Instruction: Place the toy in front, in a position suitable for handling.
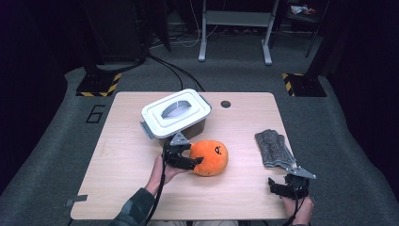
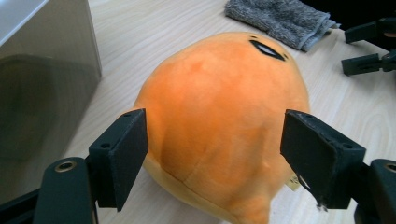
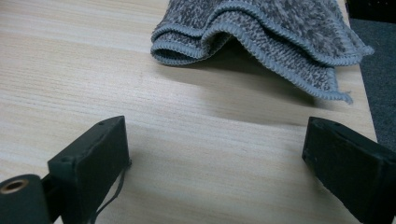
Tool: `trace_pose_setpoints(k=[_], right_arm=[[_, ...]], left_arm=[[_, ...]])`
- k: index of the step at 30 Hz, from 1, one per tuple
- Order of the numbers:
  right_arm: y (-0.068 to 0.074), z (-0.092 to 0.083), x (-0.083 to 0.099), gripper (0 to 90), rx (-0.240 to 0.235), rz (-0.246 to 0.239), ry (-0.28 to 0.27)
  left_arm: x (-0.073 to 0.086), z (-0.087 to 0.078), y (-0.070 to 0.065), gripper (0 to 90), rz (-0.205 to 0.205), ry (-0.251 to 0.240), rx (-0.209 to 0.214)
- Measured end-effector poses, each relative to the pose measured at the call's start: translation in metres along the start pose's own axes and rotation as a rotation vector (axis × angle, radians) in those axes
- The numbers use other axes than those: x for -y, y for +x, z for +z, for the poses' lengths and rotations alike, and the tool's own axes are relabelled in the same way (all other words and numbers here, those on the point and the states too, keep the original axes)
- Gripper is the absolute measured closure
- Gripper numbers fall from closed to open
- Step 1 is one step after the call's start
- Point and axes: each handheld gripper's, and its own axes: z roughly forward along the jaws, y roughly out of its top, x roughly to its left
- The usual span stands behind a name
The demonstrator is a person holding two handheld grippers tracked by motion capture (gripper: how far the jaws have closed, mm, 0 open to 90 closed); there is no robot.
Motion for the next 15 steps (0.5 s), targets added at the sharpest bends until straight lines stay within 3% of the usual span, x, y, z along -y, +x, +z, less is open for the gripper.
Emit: trace_pose_setpoints(k=[8, 15], right_arm=[[0.000, 0.000, 0.000, 6.3, 0.000, 0.002, -0.001], [0.000, 0.000, 0.000, 6.4, -0.001, 0.001, -0.001]], left_arm=[[0.009, -0.010, -0.009, 25.0, 0.005, -0.006, -0.005], [0.032, -0.007, -0.022, 29.0, 0.009, 0.028, -0.057]])
